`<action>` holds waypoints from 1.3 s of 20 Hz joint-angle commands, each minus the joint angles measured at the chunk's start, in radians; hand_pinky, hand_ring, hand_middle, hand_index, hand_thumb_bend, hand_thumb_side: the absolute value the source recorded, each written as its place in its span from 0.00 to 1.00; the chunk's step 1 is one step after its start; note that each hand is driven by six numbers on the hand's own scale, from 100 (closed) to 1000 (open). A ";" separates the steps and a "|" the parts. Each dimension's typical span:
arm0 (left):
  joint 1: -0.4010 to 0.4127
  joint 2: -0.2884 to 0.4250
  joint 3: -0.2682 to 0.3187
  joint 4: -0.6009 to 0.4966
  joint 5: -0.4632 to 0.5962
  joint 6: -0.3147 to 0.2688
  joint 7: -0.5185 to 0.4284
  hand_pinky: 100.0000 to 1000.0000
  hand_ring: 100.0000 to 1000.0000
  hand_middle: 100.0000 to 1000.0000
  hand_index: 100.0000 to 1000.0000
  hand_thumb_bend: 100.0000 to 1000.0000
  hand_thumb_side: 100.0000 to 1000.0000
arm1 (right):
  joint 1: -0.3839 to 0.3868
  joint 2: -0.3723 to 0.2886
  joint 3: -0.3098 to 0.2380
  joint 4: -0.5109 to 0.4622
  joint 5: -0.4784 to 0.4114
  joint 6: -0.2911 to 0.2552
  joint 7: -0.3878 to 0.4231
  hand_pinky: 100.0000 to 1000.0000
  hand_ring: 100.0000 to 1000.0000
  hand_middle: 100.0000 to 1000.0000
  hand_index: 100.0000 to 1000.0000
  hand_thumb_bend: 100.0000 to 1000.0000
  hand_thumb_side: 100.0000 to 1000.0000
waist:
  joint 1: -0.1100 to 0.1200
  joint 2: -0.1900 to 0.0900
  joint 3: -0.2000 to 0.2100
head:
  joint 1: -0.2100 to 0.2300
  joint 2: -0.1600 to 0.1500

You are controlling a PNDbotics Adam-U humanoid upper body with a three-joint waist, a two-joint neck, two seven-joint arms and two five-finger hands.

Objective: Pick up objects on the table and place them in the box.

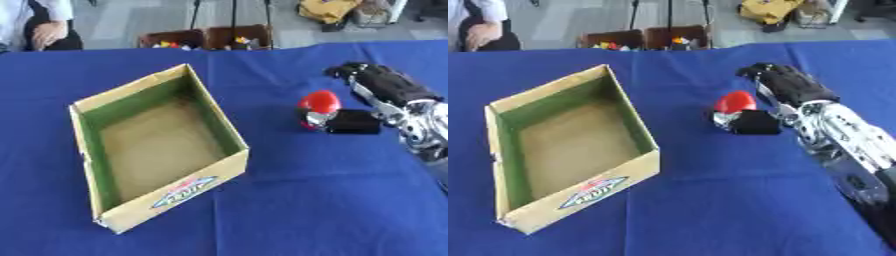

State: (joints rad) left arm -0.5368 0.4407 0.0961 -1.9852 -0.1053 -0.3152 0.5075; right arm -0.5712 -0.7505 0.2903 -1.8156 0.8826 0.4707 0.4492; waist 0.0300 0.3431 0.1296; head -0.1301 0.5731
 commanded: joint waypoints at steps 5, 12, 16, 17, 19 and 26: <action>-0.012 0.018 0.001 -0.015 0.005 0.003 -0.006 0.68 0.88 0.85 0.91 0.00 1.00 | -0.003 0.035 -0.021 0.034 -0.043 0.037 -0.047 0.76 0.80 0.84 0.99 0.54 0.74 | -0.009 -0.025 -0.002 | 0.001 -0.009; -0.010 0.016 0.000 -0.015 0.006 0.005 -0.008 0.67 0.88 0.85 0.91 0.00 1.00 | -0.014 0.066 -0.024 0.103 -0.035 0.060 -0.107 0.76 0.81 0.84 0.99 0.52 0.73 | -0.008 -0.023 0.001 | -0.002 -0.009; -0.009 0.015 0.000 -0.015 0.006 0.007 -0.010 0.67 0.88 0.84 0.91 0.00 1.00 | -0.025 0.082 -0.025 0.146 -0.038 0.075 -0.142 0.76 0.81 0.83 0.98 0.50 0.71 | -0.007 -0.021 0.001 | -0.002 -0.010; -0.009 0.015 0.000 -0.015 0.006 0.007 -0.010 0.67 0.88 0.84 0.91 0.00 1.00 | -0.028 0.086 -0.026 0.160 -0.037 0.079 -0.153 0.75 0.81 0.83 0.98 0.50 0.71 | -0.007 -0.021 0.001 | -0.002 -0.010; -0.008 0.015 0.000 -0.015 0.006 0.007 -0.010 0.67 0.88 0.84 0.91 0.00 1.00 | -0.032 0.092 -0.024 0.181 -0.039 0.083 -0.172 0.75 0.80 0.83 0.98 0.49 0.69 | -0.007 -0.021 0.002 | -0.003 -0.010; -0.009 0.014 -0.002 -0.015 0.007 0.009 -0.014 0.67 0.88 0.84 0.90 0.00 1.00 | -0.051 0.113 -0.015 0.239 -0.059 0.081 -0.220 0.74 0.78 0.82 0.98 0.48 0.64 | -0.005 -0.018 0.005 | -0.003 -0.011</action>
State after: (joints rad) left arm -0.5365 0.4395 0.0953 -1.9852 -0.1009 -0.3061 0.4979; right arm -0.6042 -0.6252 0.2791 -1.5773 0.8294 0.5537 0.2379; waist 0.0300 0.3432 0.1319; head -0.1316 0.5702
